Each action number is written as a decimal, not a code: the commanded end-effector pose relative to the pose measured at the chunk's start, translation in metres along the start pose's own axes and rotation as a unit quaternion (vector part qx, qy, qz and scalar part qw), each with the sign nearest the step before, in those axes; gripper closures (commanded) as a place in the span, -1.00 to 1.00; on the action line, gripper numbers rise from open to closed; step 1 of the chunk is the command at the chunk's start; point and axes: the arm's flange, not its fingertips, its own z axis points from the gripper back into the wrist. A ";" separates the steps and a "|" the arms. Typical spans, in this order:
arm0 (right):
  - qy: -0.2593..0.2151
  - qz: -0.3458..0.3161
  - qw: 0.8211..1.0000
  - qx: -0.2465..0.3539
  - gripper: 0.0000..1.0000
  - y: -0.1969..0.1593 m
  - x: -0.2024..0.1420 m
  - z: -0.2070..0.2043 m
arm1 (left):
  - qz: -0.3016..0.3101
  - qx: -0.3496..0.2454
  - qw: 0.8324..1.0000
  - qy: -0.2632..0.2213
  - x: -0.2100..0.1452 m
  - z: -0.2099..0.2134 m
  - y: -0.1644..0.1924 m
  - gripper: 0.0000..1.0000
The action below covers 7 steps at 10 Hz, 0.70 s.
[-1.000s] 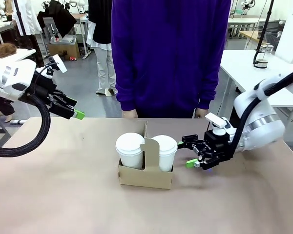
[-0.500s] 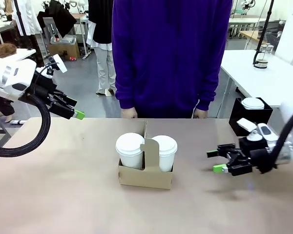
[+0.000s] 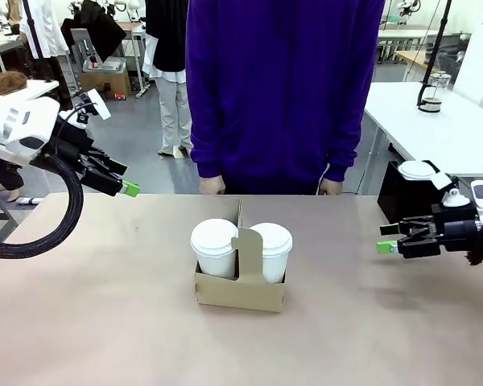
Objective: Pour a drink into a cup and package it in a carrier.
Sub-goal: Insert the held 600 ml Paper Cup into the Cup Carrier.
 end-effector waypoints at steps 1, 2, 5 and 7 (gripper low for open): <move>0.048 -0.055 0.997 -0.011 -1.00 0.089 -0.025 -0.005 | 0.005 -0.002 1.000 -0.001 0.001 0.000 0.001 -1.00; 0.000 0.000 1.000 0.000 -1.00 0.000 0.000 0.000 | 0.005 -0.002 1.000 -0.001 0.001 0.000 0.001 -1.00; 0.000 0.000 1.000 0.000 -1.00 0.000 0.000 0.000 | 0.005 -0.002 1.000 -0.001 0.001 0.000 0.001 -1.00; 0.000 0.000 1.000 0.000 -1.00 0.000 0.000 0.000 | 0.005 -0.002 1.000 -0.001 0.001 0.000 0.001 -1.00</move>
